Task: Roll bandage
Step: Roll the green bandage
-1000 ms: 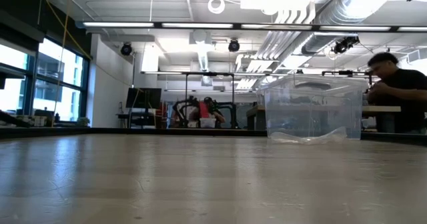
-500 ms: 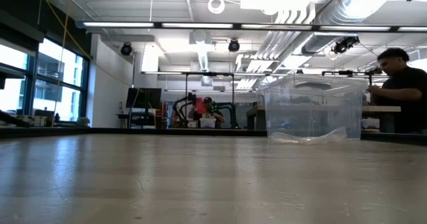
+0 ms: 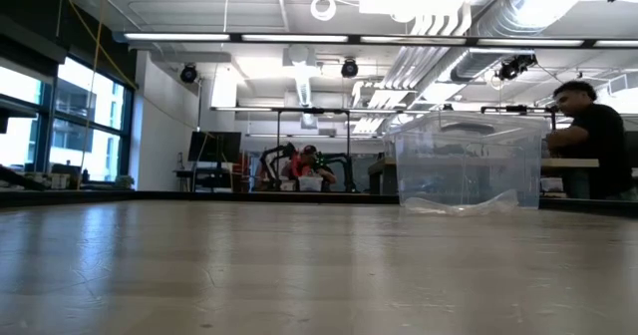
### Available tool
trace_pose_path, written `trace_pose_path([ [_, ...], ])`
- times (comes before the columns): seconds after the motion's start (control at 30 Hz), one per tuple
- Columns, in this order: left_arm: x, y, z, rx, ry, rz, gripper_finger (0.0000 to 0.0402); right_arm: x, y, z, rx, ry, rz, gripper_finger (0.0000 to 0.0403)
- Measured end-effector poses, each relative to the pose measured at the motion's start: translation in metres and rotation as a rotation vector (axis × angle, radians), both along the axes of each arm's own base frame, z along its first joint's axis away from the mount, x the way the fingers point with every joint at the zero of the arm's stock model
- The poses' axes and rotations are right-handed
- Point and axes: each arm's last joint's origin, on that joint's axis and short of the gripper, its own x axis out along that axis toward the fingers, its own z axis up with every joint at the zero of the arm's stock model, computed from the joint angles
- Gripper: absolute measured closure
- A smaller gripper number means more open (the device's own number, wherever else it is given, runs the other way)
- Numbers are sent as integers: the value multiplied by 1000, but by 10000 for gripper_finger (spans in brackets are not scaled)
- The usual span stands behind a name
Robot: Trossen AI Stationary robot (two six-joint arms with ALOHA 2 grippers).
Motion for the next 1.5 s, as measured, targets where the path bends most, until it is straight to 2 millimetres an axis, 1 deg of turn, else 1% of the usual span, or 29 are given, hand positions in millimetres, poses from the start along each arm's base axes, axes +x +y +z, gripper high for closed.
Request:
trace_pose_path([
  [0.13,1,-1,-1,-2,5,-71,389,4,-4,-3,33,22,38,64],
  [0.3,4,-2,-5,7,25,-72,389,8,-13,-7,130,60,4,68],
  [0.37,4,-2,-5,12,33,-78,389,9,-14,-7,161,57,14,79],
  [0.43,4,-3,-6,19,46,-79,386,11,-16,-6,169,52,28,100],
  [0.5,4,-3,-9,29,72,-81,377,12,-16,-6,178,49,38,130],
  [0.57,4,-4,-11,53,99,-88,360,13,-18,-6,204,49,47,169],
  [0.73,3,-10,-13,190,123,-109,301,17,-24,-8,301,65,39,296],
  [0.83,0,-15,-14,289,151,-56,271,19,-28,-9,355,79,60,371],
  [0.87,-1,-17,-15,309,161,-24,264,19,-28,-10,361,84,75,385],
  [0.9,-2,-18,-15,310,170,0,257,19,-29,-10,355,90,88,390],
  [0.97,-3,-20,-14,257,159,24,247,19,-28,-11,300,100,100,384],
  [1.07,-4,-17,-10,103,108,24,240,16,-26,-14,114,132,111,378],
  [1.13,-4,-12,-9,-39,77,25,239,15,-22,-17,-56,162,122,384],
  [1.2,-4,-5,-9,-236,57,19,242,13,-20,-21,-244,200,119,393],
  [1.27,-3,2,-9,-387,37,-20,251,13,-18,-25,-383,231,98,398],
  [1.3,-3,4,-8,-425,31,-41,259,12,-18,-25,-409,237,78,398],
  [1.37,-2,7,-8,-435,28,-70,285,13,-18,-25,-384,235,40,392],
  [1.5,-3,8,-9,-369,61,-56,371,12,-18,-22,-208,200,46,365],
])
